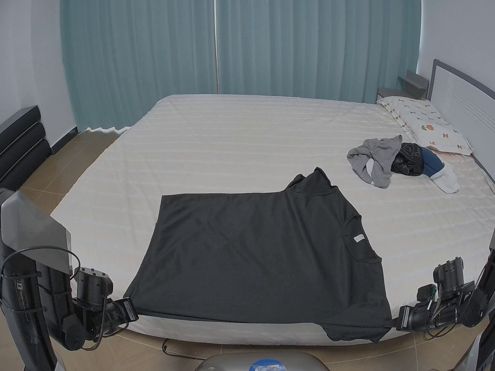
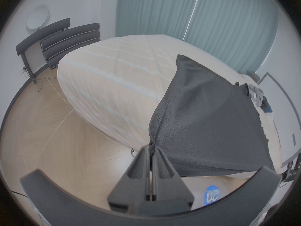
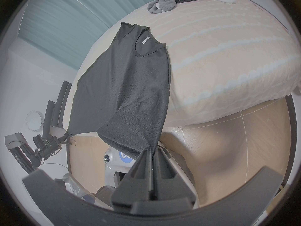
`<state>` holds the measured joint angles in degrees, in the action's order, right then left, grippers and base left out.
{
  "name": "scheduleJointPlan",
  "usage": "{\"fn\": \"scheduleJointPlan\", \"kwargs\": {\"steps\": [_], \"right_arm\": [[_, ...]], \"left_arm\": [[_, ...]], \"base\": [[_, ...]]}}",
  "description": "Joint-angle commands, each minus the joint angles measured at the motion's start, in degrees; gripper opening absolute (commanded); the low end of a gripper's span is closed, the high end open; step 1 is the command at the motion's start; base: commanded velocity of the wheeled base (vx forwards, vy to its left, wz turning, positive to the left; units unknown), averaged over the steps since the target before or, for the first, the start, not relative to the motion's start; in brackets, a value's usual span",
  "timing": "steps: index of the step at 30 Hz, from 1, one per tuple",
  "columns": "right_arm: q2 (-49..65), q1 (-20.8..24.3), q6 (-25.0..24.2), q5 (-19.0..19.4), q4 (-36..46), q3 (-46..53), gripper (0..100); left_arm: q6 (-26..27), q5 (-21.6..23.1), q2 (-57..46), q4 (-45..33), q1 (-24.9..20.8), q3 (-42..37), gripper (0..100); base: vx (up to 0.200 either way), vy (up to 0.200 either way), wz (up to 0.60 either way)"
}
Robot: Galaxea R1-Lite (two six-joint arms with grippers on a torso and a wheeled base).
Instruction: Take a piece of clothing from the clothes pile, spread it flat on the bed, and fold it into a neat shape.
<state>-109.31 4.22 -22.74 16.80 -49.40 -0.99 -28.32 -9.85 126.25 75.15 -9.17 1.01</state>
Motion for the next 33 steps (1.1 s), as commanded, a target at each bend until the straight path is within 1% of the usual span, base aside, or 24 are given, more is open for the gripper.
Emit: {"fn": "scheduleJointPlan", "kwargs": {"steps": [1, 2, 3, 4, 5, 6, 8, 14, 19, 22, 25, 29, 31, 33], "right_arm": [[2.4, 0.0, 1.1, 0.0, 1.8, 1.0, 0], [2.5, 0.1, 1.2, 0.1, 2.8, 1.0, 0], [2.5, 0.1, 1.2, 0.1, 2.9, 1.0, 0], [3.1, 0.0, 1.2, 0.2, 3.8, 1.0, 0], [3.1, 0.0, 1.2, 0.2, 3.8, 1.0, 0], [4.5, 0.0, 1.2, 0.2, 4.7, 1.0, 0], [5.6, 0.0, 1.3, 0.1, 6.0, 1.0, 0], [8.9, 0.0, 3.0, 0.2, 10.0, 1.0, 0], [10.6, 0.0, 3.0, 0.1, 10.6, 1.0, 0], [13.2, 0.0, 3.0, 0.1, 11.3, 1.0, 0], [14.0, 0.0, 3.1, 0.2, 12.0, 1.0, 0], [14.3, -0.1, 3.1, 0.2, 11.0, 0.8, 0], [14.6, -0.6, 3.0, 0.2, 8.8, -0.2, 0], [14.8, -1.1, 2.6, 0.3, 6.9, -1.3, 0]], "left_arm": [[1.2, -0.4, -4.5, -2.6, -0.9, -0.9, 0], [1.2, -0.8, -5.5, -4.7, -1.5, -0.9, 0], [1.2, -0.8, -5.6, -4.8, -1.6, -0.9, 0], [1.2, -1.8, -6.4, -7.0, -2.3, -0.9, 0], [1.2, -1.8, -6.4, -7.0, -2.3, -0.9, 0], [1.1, -3.2, -7.3, -8.5, -3.4, -0.9, 0], [1.1, -3.9, -8.5, -9.6, -4.2, -0.9, 0], [1.1, -3.9, -11.7, -15.0, -5.5, -0.8, 0], [1.0, -3.7, -12.4, -16.1, -5.6, -0.9, 0], [1.0, -3.4, -14.0, -19.9, -5.9, -0.8, 0], [1.1, -3.6, -14.1, -19.2, -5.9, -0.7, 0], [0.5, -3.4, -14.2, -15.1, -5.9, -0.2, 0], [0.1, -3.3, -14.1, -12.0, -5.3, 0.9, 0], [-0.2, -3.4, -14.0, -11.4, -5.0, 2.6, 0]], "base": [[0.0, 0.0, 0.0], [0.0, 0.0, 0.0], [0.0, 0.0, 0.0], [0.0, 0.0, 0.0], [0.0, 0.0, 0.0], [0.0, 0.0, 0.0], [0.0, 0.0, 0.0], [0.0, 0.0, 0.0], [0.0, 0.0, 0.0], [0.0, 0.0, 0.0], [0.0, 0.0, 0.0], [0.0, 0.0, 0.0], [0.0, 0.0, 0.0], [0.0, 0.0, 0.0]]}}
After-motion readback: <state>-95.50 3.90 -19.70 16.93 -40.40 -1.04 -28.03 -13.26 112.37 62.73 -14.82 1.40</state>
